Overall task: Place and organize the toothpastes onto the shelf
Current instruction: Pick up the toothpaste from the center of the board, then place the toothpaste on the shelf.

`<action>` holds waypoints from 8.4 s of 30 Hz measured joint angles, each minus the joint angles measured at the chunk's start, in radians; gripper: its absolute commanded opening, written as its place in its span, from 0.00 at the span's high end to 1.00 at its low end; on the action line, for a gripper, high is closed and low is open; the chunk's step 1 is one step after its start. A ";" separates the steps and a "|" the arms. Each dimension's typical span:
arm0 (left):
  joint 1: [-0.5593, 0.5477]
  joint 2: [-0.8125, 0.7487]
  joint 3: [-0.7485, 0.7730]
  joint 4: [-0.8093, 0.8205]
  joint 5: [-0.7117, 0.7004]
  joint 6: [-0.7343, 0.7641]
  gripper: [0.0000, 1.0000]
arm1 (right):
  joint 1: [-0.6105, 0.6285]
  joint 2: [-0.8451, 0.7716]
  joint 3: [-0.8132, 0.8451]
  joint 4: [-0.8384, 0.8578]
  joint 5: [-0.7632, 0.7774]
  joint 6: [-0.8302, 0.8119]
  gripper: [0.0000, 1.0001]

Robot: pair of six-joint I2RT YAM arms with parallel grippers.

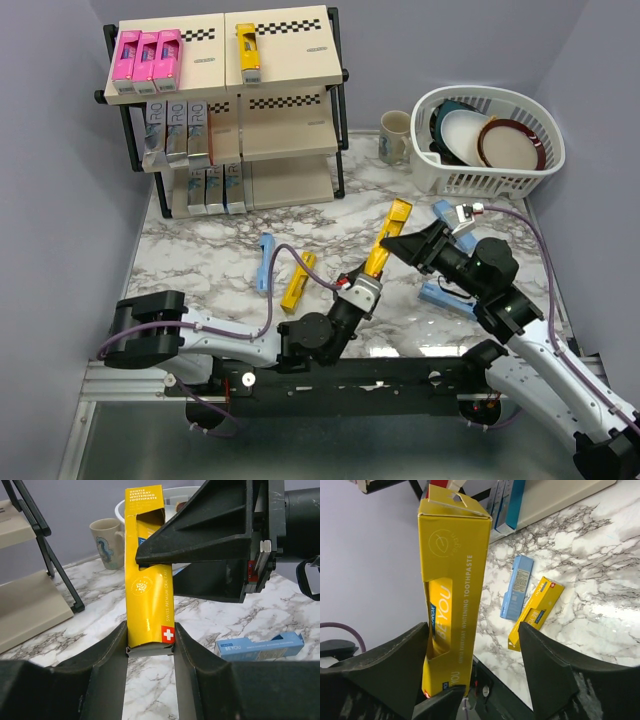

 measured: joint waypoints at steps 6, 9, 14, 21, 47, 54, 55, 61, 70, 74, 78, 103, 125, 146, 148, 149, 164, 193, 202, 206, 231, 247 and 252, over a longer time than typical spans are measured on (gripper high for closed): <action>0.014 -0.090 0.001 -0.115 0.004 -0.040 0.82 | 0.000 -0.032 0.039 -0.060 0.020 -0.062 0.02; 0.055 -0.153 0.003 -0.206 0.019 -0.086 0.82 | 0.000 -0.069 0.075 -0.110 0.029 -0.127 0.00; 0.146 -0.252 0.041 -0.409 0.068 -0.159 0.83 | 0.000 -0.135 0.153 -0.203 0.051 -0.249 0.00; 0.260 -0.279 0.364 -0.799 0.151 -0.201 0.83 | 0.000 -0.237 0.187 -0.341 0.143 -0.410 0.00; 0.801 0.338 1.763 -1.674 0.349 -0.242 0.83 | 0.000 -0.291 0.109 -0.536 0.202 -0.560 0.00; 0.926 0.393 1.749 -1.680 0.413 -0.272 0.83 | 0.000 -0.275 0.102 -0.543 0.185 -0.586 0.00; 0.935 0.397 1.748 -1.678 0.417 -0.274 0.83 | 0.000 -0.272 0.099 -0.543 0.180 -0.590 0.00; 0.970 0.432 1.758 -1.648 0.446 -0.274 0.80 | 0.000 -0.244 0.081 -0.543 0.160 -0.609 0.00; 0.981 0.462 1.758 -1.634 0.451 -0.273 0.75 | 0.000 -0.215 0.071 -0.541 0.138 -0.631 0.00; 0.982 0.462 1.758 -1.624 0.442 -0.266 0.72 | 0.000 -0.213 0.068 -0.540 0.132 -0.635 0.00; 0.982 0.462 1.758 -1.620 0.435 -0.259 0.70 | 0.000 -0.212 0.063 -0.539 0.130 -0.639 0.00; 0.988 0.471 1.724 -1.595 0.381 -0.219 0.58 | 0.000 -0.208 0.058 -0.534 0.119 -0.650 0.00; 0.988 0.471 1.696 -1.549 0.325 -0.195 0.51 | 0.000 -0.204 0.055 -0.523 0.079 -0.657 0.00; 0.988 0.442 1.648 -1.506 0.345 -0.196 0.38 | 0.000 -0.196 0.055 -0.519 0.055 -0.657 0.00; 0.988 0.423 1.640 -1.502 0.363 -0.206 0.35 | 0.000 -0.194 0.055 -0.519 0.052 -0.657 0.00; 0.988 0.417 1.638 -1.500 0.370 -0.211 0.31 | 0.000 -0.193 0.055 -0.519 0.051 -0.657 0.00; 0.990 0.286 1.611 -1.482 0.416 -0.249 0.01 | 0.000 -0.192 0.039 -0.519 0.039 -0.657 0.00; 1.001 0.382 1.638 -1.555 0.340 -0.253 0.07 | 0.000 -0.185 0.038 -0.517 0.021 -0.658 0.00; 1.001 0.346 1.632 -1.553 0.439 -0.299 0.02 | 0.000 -0.185 0.038 -0.513 0.021 -0.658 0.00; 1.001 0.302 1.595 -1.541 0.430 -0.289 0.01 | 0.000 -0.185 0.038 -0.513 0.021 -0.658 0.00; 1.250 0.258 1.505 -1.536 0.872 -0.622 0.01 | 0.000 -0.185 0.028 -0.511 0.021 -0.661 0.00; 1.251 0.258 1.508 -1.535 0.957 -0.659 0.01 | 0.000 -0.185 0.026 -0.511 0.020 -0.661 0.00; 1.251 0.255 1.507 -1.536 0.954 -0.633 0.01 | 0.000 -0.185 0.026 -0.511 0.020 -0.661 0.00</action>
